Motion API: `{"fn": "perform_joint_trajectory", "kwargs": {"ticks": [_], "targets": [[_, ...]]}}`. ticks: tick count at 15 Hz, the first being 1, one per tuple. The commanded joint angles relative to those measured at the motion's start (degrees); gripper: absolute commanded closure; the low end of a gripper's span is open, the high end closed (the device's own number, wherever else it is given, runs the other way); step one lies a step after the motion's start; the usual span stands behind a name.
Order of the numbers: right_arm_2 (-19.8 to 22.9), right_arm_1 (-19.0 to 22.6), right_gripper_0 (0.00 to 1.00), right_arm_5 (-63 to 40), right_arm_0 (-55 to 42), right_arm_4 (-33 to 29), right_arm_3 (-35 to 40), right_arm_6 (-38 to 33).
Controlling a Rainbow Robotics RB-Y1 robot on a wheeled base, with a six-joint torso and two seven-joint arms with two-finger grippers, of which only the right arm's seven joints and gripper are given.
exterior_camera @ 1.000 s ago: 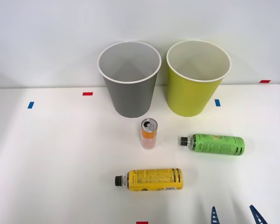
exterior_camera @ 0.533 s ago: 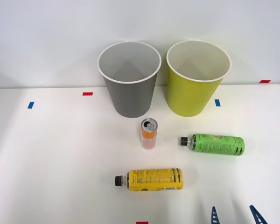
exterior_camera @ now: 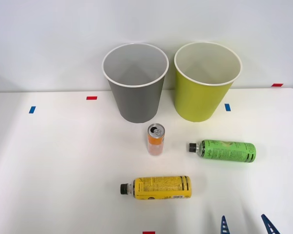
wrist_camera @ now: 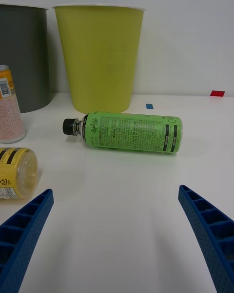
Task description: Put cans in the gray bin, plastic bottles in the light green bin
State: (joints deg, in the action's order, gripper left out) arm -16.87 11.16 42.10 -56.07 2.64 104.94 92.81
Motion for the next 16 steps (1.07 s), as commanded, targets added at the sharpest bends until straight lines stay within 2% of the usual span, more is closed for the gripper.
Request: {"fn": "perform_joint_trajectory", "kwargs": {"ticks": [1,16], "targets": [[0.0,0.0,0.12,0.0,0.0,0.0,0.0,0.0],[0.0,0.0,0.13,0.0,0.0,0.0,0.0,0.0]]}}
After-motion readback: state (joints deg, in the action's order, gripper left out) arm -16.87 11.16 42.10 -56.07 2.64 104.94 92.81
